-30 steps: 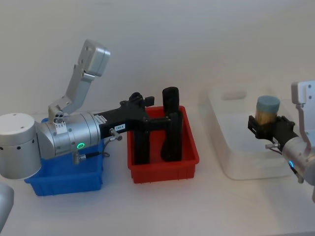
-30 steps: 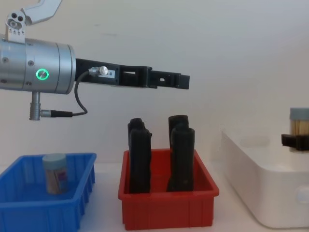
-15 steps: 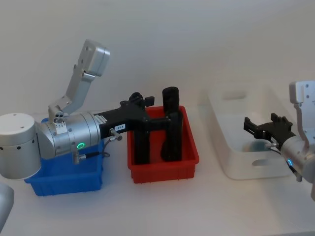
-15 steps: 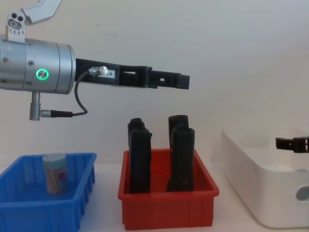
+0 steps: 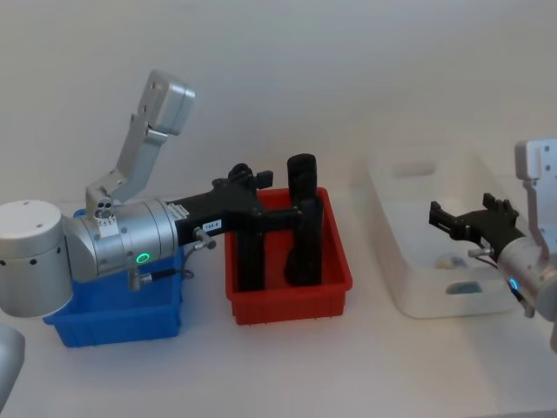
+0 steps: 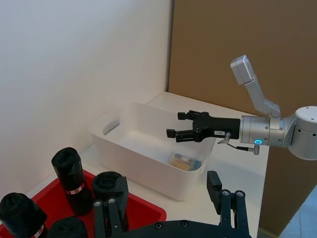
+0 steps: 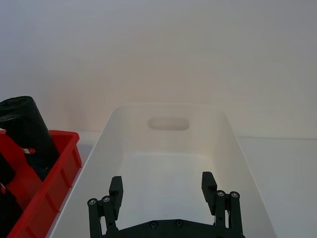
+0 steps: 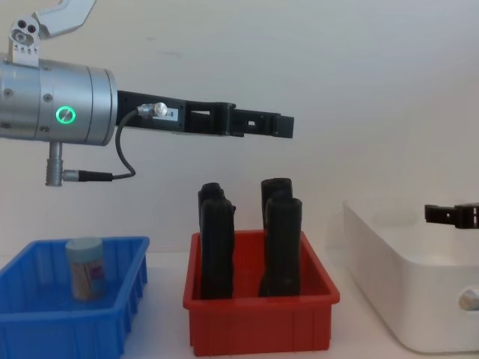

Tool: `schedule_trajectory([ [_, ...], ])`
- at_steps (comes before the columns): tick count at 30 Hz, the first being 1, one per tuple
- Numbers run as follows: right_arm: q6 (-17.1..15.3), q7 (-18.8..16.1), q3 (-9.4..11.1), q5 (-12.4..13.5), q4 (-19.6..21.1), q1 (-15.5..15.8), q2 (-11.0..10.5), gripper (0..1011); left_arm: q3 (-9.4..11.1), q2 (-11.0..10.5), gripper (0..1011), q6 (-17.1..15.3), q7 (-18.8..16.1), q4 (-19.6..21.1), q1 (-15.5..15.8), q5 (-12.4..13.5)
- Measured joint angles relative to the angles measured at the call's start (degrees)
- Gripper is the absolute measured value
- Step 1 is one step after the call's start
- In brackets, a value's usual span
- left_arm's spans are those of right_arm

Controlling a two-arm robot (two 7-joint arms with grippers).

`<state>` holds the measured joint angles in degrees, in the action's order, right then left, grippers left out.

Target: Pick the cotton swabs from the blue box and place them into the white box.

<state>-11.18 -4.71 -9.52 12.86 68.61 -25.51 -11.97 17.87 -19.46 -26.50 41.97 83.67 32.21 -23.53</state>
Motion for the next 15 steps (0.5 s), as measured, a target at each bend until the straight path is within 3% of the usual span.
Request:
schedule_trajectory([
  [15,1.63,0.21,0.39,0.04,1.31,0.68,-0.26,1001,0.0,0.0,1004,0.0,0.0,0.0,0.0,0.0],
])
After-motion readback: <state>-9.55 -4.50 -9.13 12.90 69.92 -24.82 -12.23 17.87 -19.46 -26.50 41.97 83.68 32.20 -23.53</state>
